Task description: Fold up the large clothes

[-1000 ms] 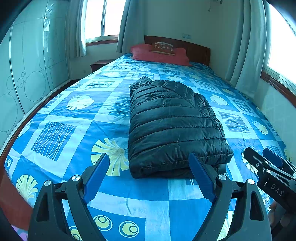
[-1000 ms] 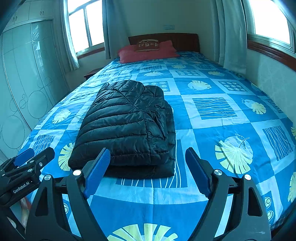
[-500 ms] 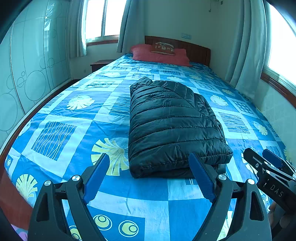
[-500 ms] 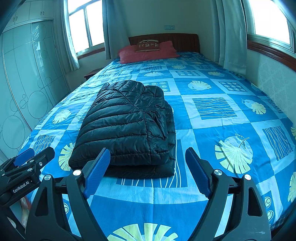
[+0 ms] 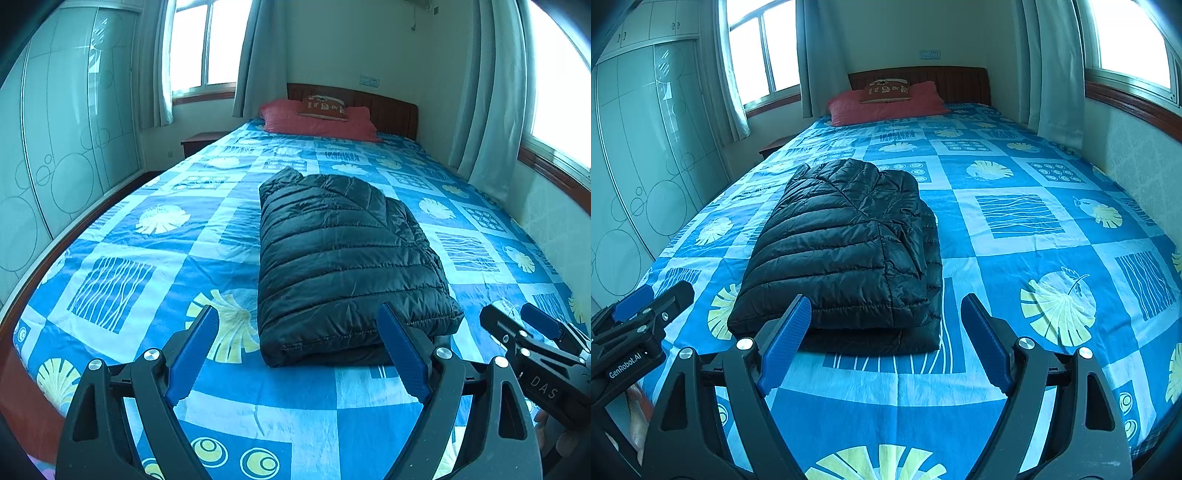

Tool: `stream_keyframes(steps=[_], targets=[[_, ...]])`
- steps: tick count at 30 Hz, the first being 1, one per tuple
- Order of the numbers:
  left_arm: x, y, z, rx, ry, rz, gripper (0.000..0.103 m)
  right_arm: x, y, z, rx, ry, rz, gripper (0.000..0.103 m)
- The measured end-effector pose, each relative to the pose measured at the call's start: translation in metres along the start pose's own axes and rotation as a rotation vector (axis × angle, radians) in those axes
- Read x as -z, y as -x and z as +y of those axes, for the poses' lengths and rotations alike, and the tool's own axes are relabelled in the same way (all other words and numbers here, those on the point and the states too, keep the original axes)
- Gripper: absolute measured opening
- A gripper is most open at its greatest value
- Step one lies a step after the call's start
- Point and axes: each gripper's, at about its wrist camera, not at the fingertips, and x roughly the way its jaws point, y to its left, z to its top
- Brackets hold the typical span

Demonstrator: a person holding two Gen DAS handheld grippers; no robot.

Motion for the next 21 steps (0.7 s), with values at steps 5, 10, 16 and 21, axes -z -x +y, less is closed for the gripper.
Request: stream_keyframes(steps=[5,10,16,21], targets=[[-0.004,0.003,-0.002,0.000,-0.007,-0.014,0.086,0.000,-0.001,0.000,0.001,0.000,-0.003,0.083],[-0.006,0.002,-0.002,0.001,0.001,-0.023,0.086,0.000,-0.002,0.000,-0.001,0.000,0.000,0.083],[0.001,-0.008,0.004,0.012,0.046,0.028,0.090,0.001,-0.006,-0.002,-0.010,-0.005,0.001,0.083],[0.002,-0.018,0.004,-0.034,0.010,0.013,0.090,0.001,-0.010,-0.008,-0.006,-0.015,0.006,0.083]])
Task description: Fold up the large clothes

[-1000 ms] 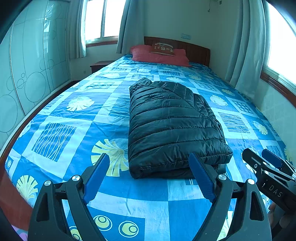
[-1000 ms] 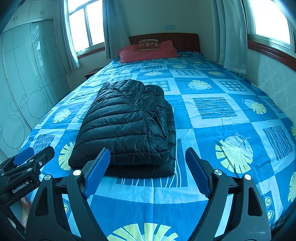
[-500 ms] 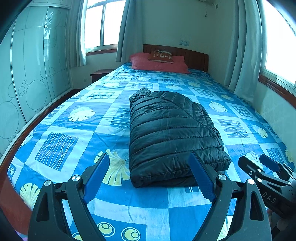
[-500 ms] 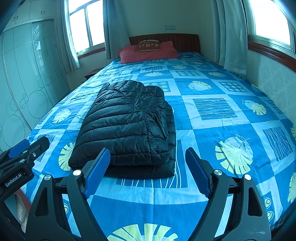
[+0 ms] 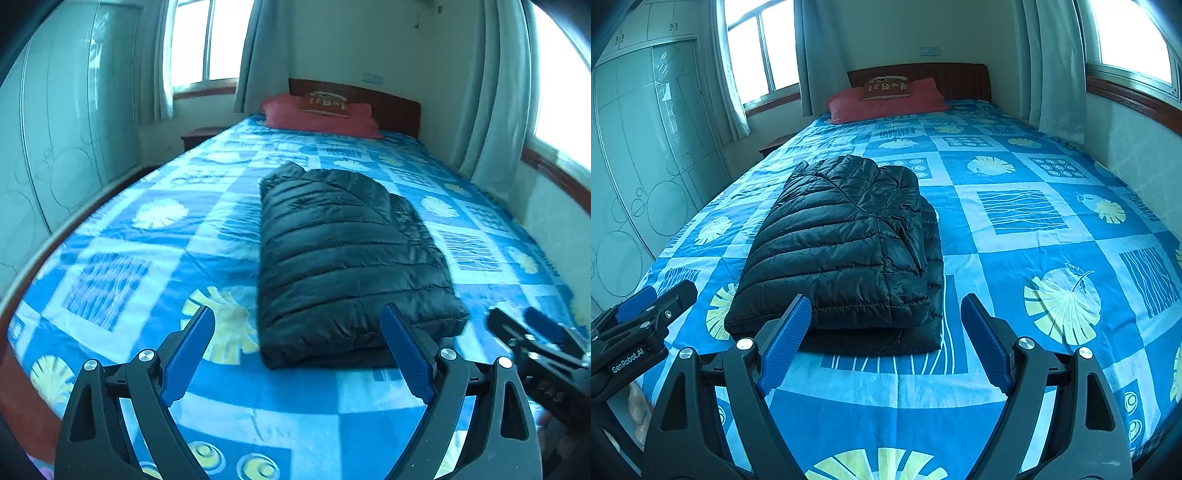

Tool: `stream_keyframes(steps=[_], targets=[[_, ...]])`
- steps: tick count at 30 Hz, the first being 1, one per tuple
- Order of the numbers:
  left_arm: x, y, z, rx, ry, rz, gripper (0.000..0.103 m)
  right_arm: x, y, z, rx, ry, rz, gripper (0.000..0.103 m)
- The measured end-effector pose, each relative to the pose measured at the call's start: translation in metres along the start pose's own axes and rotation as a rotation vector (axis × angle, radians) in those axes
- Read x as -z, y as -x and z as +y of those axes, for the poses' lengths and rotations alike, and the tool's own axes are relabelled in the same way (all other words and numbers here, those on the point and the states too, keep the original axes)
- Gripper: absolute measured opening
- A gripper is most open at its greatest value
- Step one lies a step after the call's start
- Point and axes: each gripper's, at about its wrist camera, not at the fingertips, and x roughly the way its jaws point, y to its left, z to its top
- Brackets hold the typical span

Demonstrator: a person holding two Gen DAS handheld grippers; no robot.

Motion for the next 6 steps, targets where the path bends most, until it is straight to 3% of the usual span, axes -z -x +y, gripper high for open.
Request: stream_keyframes(steps=[6], targets=[[0.002,-0.040,0.024,-0.032,0.048,0.112,0.090,-0.002,-0.012,-0.018,0.027,-0.027,0.013,0.084]])
